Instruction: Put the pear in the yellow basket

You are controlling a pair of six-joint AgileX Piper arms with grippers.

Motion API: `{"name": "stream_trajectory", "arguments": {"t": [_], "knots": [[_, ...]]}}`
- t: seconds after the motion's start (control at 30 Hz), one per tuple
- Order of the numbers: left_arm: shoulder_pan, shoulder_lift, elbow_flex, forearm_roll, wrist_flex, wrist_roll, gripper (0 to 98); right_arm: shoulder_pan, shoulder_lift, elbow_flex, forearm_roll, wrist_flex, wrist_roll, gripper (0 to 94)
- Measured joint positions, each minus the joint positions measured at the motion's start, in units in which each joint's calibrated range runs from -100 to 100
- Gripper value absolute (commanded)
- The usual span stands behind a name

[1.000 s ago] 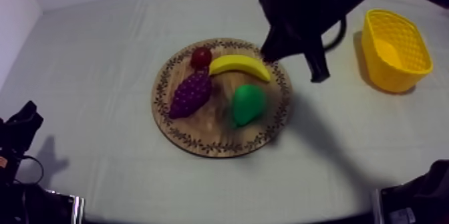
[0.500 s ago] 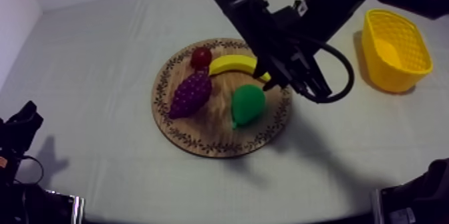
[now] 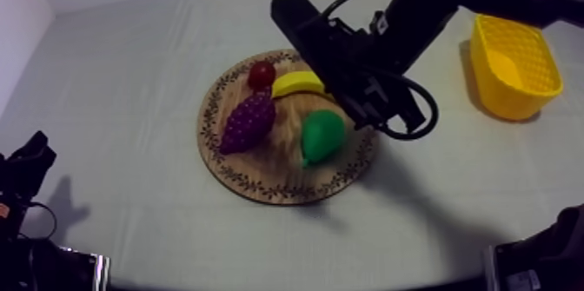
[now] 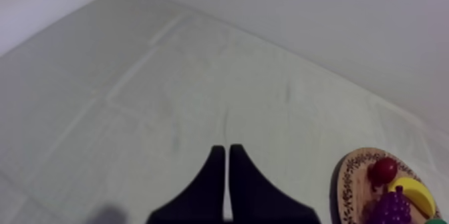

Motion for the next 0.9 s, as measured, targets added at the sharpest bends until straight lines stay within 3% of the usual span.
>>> {"name": "stream_trajectory", "arguments": {"t": [0.3, 0.43, 0.57, 0.7, 0.9], "knots": [[0.00, 0.00, 0.00, 0.00, 0.00, 0.00, 0.1, 0.20, 3.76, -1.45, 0.63, 0.03, 2.46, 56.8], [0.00, 0.00, 0.00, 0.00, 0.00, 0.00, 0.1, 0.68, 3.89, -2.19, 0.69, 0.92, 2.02, 66.4], [0.00, 0.00, 0.00, 0.00, 0.00, 0.00, 0.1, 0.40, 4.09, -3.31, 2.44, 1.53, 0.03, 75.8], [0.00, 0.00, 0.00, 0.00, 0.00, 0.00, 0.1, -0.17, 4.95, -4.54, 3.38, 1.54, -1.78, 77.5], [0.00, 0.00, 0.00, 0.00, 0.00, 0.00, 0.1, -0.92, 5.83, -5.55, 2.62, 1.26, -1.23, 78.0]]}}
